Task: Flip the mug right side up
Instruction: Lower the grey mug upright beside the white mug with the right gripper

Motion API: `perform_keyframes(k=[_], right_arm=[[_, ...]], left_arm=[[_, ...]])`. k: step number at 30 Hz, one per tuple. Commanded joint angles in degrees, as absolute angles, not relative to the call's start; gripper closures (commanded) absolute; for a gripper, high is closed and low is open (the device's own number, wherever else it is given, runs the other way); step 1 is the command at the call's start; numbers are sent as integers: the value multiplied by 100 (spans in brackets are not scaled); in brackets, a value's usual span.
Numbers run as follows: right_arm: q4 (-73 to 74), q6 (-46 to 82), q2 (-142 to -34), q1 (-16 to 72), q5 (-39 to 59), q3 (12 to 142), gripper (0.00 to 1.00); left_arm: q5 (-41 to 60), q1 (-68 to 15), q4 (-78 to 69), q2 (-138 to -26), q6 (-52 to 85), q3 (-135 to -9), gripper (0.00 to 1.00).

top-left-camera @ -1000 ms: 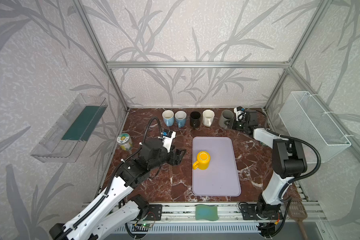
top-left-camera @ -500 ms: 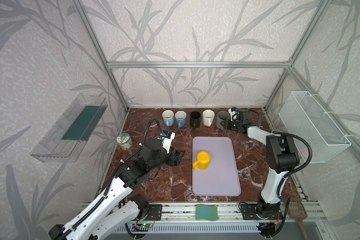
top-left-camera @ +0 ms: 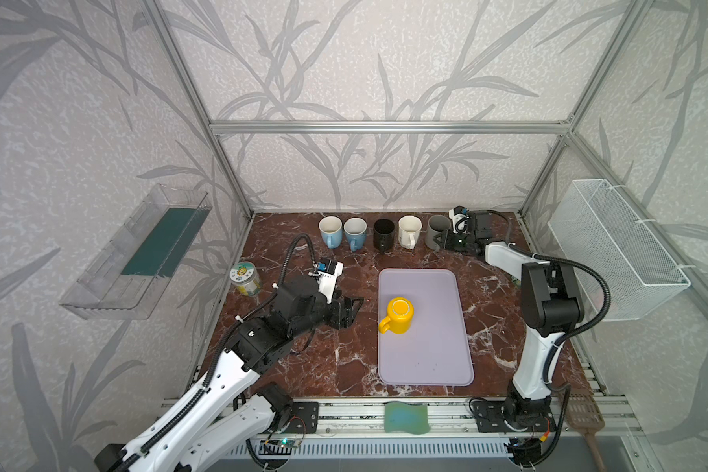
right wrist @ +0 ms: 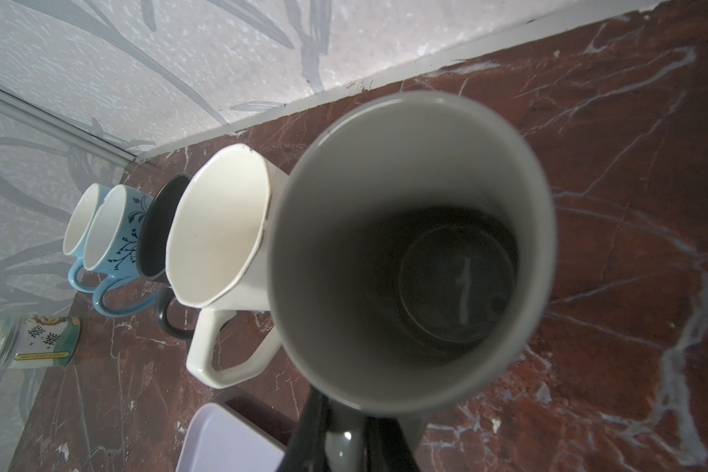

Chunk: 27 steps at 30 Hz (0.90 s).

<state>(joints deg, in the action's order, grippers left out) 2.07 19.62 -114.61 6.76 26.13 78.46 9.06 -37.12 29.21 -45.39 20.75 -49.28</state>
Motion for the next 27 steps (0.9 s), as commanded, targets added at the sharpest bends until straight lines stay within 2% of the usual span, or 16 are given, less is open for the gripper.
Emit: perform_keyframes(k=[1,8,16,20,27], right_arm=[[472,1837,-11467,677,2812,8164,100],[277,1785,-11531,680,2914,8264,99],[192,1749,-11533,677,3008,8257,66],[139,1726,-11503,677,2998,8270,52],[0,1567,-11281,681,2844,8142,47]], left_arm=[[895,-3738,3025,-4530,2057,-4954,27],[892,-3741,3050,-4518,2039,-4957,27],[967,-3736,3076,-4537,2030,-4971,27],[950,-3743,3132,-4540,2048,-4966,27],[953,-3745,3243,-4679,2048,-5006,27]])
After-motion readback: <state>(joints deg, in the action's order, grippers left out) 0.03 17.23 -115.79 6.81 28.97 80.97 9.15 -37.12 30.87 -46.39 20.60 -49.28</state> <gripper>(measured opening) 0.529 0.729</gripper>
